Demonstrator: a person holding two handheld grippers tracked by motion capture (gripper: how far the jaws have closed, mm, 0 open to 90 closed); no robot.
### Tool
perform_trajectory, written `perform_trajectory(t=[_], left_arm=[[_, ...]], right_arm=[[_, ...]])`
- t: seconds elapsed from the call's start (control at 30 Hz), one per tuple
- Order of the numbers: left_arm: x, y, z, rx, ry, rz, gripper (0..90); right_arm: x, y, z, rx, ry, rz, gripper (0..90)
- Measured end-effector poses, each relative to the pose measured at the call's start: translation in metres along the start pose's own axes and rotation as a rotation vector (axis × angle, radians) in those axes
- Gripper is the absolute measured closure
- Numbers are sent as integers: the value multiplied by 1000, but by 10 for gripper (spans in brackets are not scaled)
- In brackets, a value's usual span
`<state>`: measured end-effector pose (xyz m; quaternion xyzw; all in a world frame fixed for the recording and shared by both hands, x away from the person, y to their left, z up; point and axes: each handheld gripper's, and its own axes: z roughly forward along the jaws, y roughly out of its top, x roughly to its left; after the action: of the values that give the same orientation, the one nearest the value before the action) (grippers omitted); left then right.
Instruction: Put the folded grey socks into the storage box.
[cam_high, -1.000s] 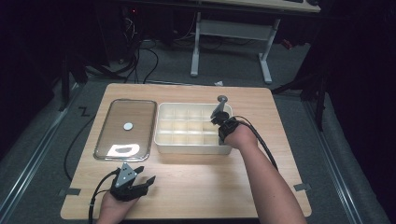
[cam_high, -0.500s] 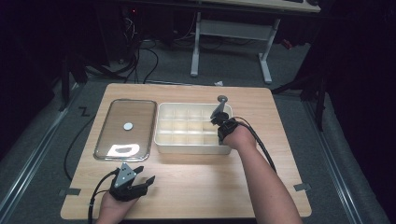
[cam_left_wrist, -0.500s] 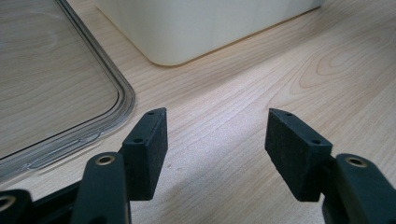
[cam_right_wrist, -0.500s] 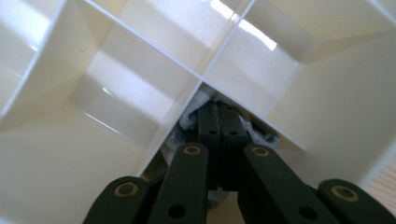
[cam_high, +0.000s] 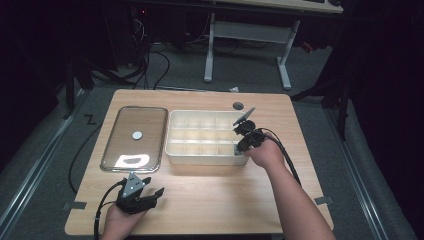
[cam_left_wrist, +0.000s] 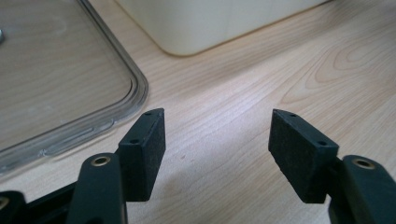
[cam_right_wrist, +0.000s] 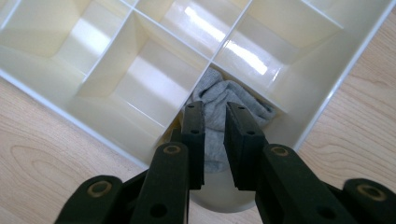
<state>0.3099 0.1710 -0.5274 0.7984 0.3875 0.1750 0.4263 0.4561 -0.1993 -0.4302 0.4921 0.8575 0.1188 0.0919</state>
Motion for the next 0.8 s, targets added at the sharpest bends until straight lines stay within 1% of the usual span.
perform_trajectory(t=[0.07, 0.1, 0.13, 0.17, 0.23, 0.27, 0.33, 0.4, 0.47, 0.5, 0.53, 0.6, 0.63, 0.67, 0.7, 0.8], left_arm=[[0, -1, -1, 2, 2, 8, 376], [0, -1, -1, -2, 3, 10, 378], [-1, 0, -1, -4, -3, 16, 379], [-1, 0, -1, -4, -3, 16, 379], [-2, -1, 0, -3, -2, 28, 379], [-3, -1, 0, -3, -5, 31, 378], [-4, 0, 1, -4, -1, 38, 377], [-5, 0, 1, -4, -3, 39, 376], [-5, 0, 1, -10, -5, 36, 377], [-5, -1, 0, -15, -7, 34, 377], [-5, -1, -1, -19, -8, 33, 378], [-5, -1, -2, -22, -12, 27, 379], [-5, -1, -3, -26, -11, 30, 378], [-6, 0, -3, -28, -7, 37, 373], [-6, 0, -3, -28, -4, 42, 368], [-6, -1, -2, -18, 2, 52, 360]], right_arm=[[1, -5, -2, -32, 15, 11, 753], [1, -7, -3, -49, 13, 13, 741], [1, -12, -5, -82, 16, 21, 734], [1, -12, -5, -82, 16, 21, 734], [0, -16, -6, -112, 23, 40, 721], [0, -17, -7, -118, 27, 40, 709], [2, -19, -8, -143, 4, 25, 703], [3, -20, -9, -168, 5, 14, 697], [3, -22, -9, -195, 33, 32, 688], [3, -22, -9, -196, 27, 32, 674], [3, -24, -8, -206, 25, 39, 642], [2, -26, -8, -219, 18, 46, 634], [2, -27, -8, -228, 19, 44, 620], [2, -29, -10, -249, 16, 52, 583], [2, -30, -12, -267, 12, 58, 574], [2, -32, -17, -309, 27, 70, 551]])
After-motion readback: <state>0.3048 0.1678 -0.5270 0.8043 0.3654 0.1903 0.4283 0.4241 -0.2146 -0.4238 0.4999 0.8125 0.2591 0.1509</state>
